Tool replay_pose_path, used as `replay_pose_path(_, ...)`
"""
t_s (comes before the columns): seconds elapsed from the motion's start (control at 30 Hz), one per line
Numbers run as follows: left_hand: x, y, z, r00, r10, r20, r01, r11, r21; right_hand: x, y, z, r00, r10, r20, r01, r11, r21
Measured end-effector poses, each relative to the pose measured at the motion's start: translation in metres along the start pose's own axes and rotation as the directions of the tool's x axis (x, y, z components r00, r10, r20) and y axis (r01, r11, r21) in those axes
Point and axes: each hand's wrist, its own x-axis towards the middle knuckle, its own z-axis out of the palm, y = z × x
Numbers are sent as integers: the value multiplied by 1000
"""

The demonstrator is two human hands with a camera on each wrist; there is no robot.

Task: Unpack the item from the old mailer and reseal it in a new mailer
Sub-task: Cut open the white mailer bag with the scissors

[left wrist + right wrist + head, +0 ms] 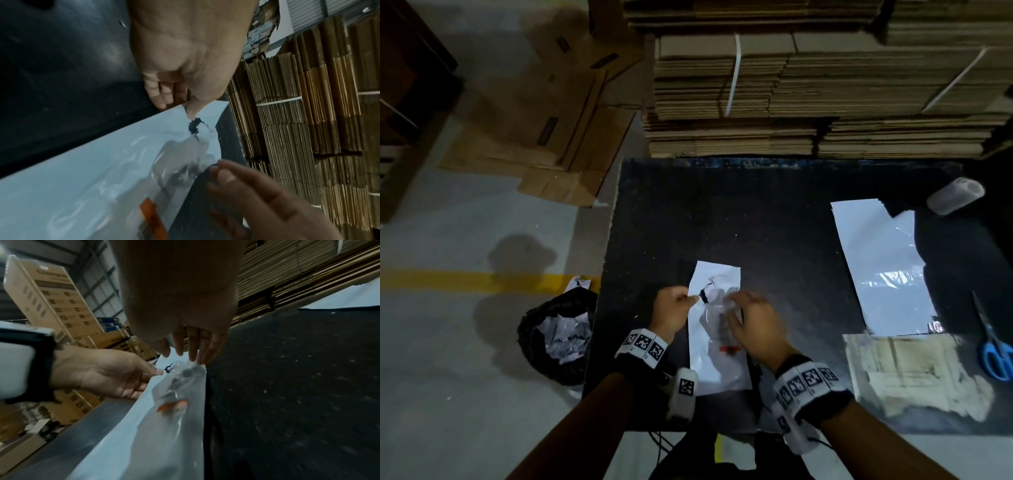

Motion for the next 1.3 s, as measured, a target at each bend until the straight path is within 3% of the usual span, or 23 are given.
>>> replay_pose_path(0.07,-3,-1,1,997,21,68,-21,1000,-1,13,-11,2,998,58,-38,-57,998,22)
replay_pose_path(0.23,-12,-1,1,988,47,145,-42,998,-41,33,-24,11,981,188,48,-188,982,-3)
replay_pose_path(0.37,-15,2,1,992,44,114,-40,999,-36,36,-25,17,981,191,12,-191,981,25)
replay_pose_path(0.5,-18,13,5,982,186,43,-189,977,98,27,-31,22,981,179,-71,-173,981,87)
replay_pose_path(0.6,-15,8,1,962,273,-11,-255,912,321,21,-30,26,976,176,-128,-162,980,115)
replay_pose_path(0.67,-15,4,-3,958,276,-79,-221,885,409,20,-27,24,957,231,-175,-202,965,168)
replay_pose_path(0.73,-17,1,-1,963,246,-108,-186,901,392,20,-23,19,905,376,-199,-313,906,286)
replay_pose_path(0.8,-22,2,5,973,216,-78,-174,916,362,20,-16,16,859,488,-152,-408,834,372)
replay_pose_path(0.87,-23,1,7,985,171,-20,-159,947,278,21,-11,14,852,520,-56,-455,790,412)
replay_pose_path(0.93,-22,4,2,987,131,91,-144,976,161,19,-10,11,902,431,-13,-401,849,344)
replay_pose_path(1.0,-21,8,-2,977,122,177,-144,982,119,19,-12,9,975,219,-26,-211,961,179)
replay_pose_path(1.07,-22,14,-3,966,143,218,-173,977,127,22,-18,11,997,76,8,-76,997,31)
replay_pose_path(1.2,-14,11,-5,970,207,128,-237,926,295,28,-24,7,989,120,85,-105,982,-158)
replay_pose_path(1.3,-7,2,-17,974,174,145,-208,940,271,24,-16,1,990,140,33,-135,985,-108)
